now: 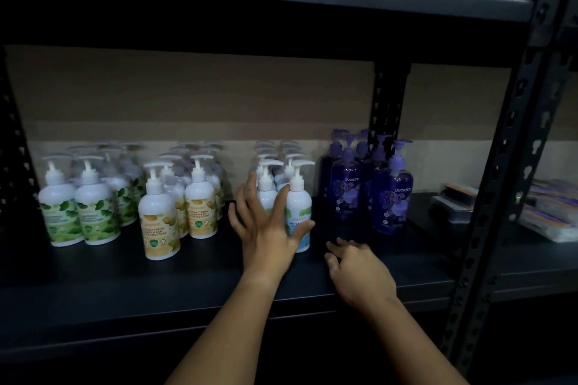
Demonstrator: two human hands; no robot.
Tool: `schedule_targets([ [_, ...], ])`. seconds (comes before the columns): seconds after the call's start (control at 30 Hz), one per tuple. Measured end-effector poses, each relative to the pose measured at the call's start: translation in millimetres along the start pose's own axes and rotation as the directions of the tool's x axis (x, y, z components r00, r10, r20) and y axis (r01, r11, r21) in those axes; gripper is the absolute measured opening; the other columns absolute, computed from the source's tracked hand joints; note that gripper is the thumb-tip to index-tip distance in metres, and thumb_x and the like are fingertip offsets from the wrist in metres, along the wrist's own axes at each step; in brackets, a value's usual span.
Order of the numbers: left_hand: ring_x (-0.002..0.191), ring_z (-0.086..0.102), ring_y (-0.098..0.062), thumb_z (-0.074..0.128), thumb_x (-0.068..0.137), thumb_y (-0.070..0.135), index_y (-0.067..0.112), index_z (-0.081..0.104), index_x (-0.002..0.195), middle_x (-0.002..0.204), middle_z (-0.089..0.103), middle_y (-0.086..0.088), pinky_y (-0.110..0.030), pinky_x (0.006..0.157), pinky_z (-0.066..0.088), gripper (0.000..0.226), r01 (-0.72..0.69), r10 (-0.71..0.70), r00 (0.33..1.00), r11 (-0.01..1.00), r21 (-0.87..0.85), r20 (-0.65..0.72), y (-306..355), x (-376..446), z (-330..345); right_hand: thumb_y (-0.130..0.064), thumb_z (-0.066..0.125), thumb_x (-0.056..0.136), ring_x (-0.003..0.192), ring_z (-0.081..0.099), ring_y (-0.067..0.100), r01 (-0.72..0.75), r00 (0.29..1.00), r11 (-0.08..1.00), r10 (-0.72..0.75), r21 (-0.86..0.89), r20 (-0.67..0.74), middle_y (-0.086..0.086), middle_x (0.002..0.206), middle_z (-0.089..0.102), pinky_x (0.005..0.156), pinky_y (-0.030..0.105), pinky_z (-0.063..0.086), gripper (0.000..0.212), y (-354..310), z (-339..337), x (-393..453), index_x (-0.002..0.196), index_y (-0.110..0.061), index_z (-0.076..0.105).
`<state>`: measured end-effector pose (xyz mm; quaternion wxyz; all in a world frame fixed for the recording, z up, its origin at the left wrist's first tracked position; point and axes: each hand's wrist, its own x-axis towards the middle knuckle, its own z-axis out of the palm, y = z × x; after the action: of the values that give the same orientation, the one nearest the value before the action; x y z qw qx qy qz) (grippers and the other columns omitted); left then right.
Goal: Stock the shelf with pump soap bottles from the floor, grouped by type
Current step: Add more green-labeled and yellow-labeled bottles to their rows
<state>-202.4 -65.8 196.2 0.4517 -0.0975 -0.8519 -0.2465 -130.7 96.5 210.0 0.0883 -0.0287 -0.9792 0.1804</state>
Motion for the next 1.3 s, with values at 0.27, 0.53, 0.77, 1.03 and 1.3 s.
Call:
schedule_targets([
  [0.27, 0.153, 0.016, -0.045, 0.063, 0.080, 0.076, 0.032, 0.053, 0.143, 0.168, 0.010, -0.018, -0.068, 0.111, 0.029, 0.077, 0.018, -0.019, 1.000, 0.998, 0.066, 0.013, -1.2, 0.8, 5.4, -0.039, 0.037, 0.108, 0.152, 0.027, 0.018, -0.009, 1.000, 1.000, 0.009, 0.001, -0.004, -0.008, 0.163, 0.036, 0.119, 0.035, 0.030, 0.047, 0.6, 1.5, -0.4, 0.153, -0.031, 0.045],
  [0.53, 0.153, 0.013, -0.043, 0.058, 0.081, 0.078, 0.034, 0.047, 0.148, 0.169, 0.004, -0.016, -0.064, 0.110, 0.032, 0.081, 0.051, -0.054, 0.996, 0.998, 0.038, 0.064, -1.6, 1.8, 4.3, -0.042, 0.037, 0.106, 0.152, 0.027, 0.016, -0.030, 0.999, 0.999, 0.030, 0.028, -0.015, -0.010, 0.163, 0.036, 0.119, 0.038, 0.033, 0.047, 2.6, 5.5, 3.2, 0.152, -0.033, 0.047],
  [0.77, 0.156, 0.004, -0.030, 0.052, 0.091, 0.068, 0.040, 0.046, 0.151, 0.170, 0.001, -0.006, -0.060, 0.114, 0.027, 0.066, 0.080, -0.066, 0.995, 0.975, -0.207, 0.075, -3.1, 0.7, 1.9, -0.040, 0.038, 0.107, 0.152, 0.027, 0.016, -0.026, 0.999, 0.999, 0.027, 0.025, -0.029, -0.010, 0.163, 0.037, 0.118, 0.036, 0.032, 0.046, 1.4, 5.3, 1.9, 0.151, -0.033, 0.048],
  [1.03, 0.156, 0.007, -0.031, 0.051, 0.093, 0.065, 0.034, 0.054, 0.143, 0.171, 0.004, -0.008, -0.057, 0.113, 0.028, 0.058, 0.100, -0.081, 0.992, 0.975, -0.200, 0.100, -3.5, 1.0, 2.1, -0.041, 0.037, 0.106, 0.152, 0.027, 0.015, -0.027, 0.999, 0.999, 0.028, 0.022, -0.036, -0.012, 0.163, 0.037, 0.118, 0.037, 0.034, 0.047, 2.0, 6.7, 2.5, 0.151, -0.034, 0.048],
  [1.3, 0.154, 0.007, -0.028, 0.064, 0.094, 0.054, 0.032, 0.056, 0.140, 0.171, 0.004, -0.003, -0.059, 0.108, 0.038, 0.052, 0.111, -0.080, 0.989, 0.954, -0.277, 0.123, -5.9, 1.9, 1.2, -0.040, 0.038, 0.106, 0.151, 0.029, 0.017, -0.018, 0.999, 1.000, 0.019, 0.016, -0.047, -0.010, 0.162, 0.039, 0.117, 0.037, 0.034, 0.046, 1.6, 6.2, 1.1, 0.151, -0.033, 0.049],
])
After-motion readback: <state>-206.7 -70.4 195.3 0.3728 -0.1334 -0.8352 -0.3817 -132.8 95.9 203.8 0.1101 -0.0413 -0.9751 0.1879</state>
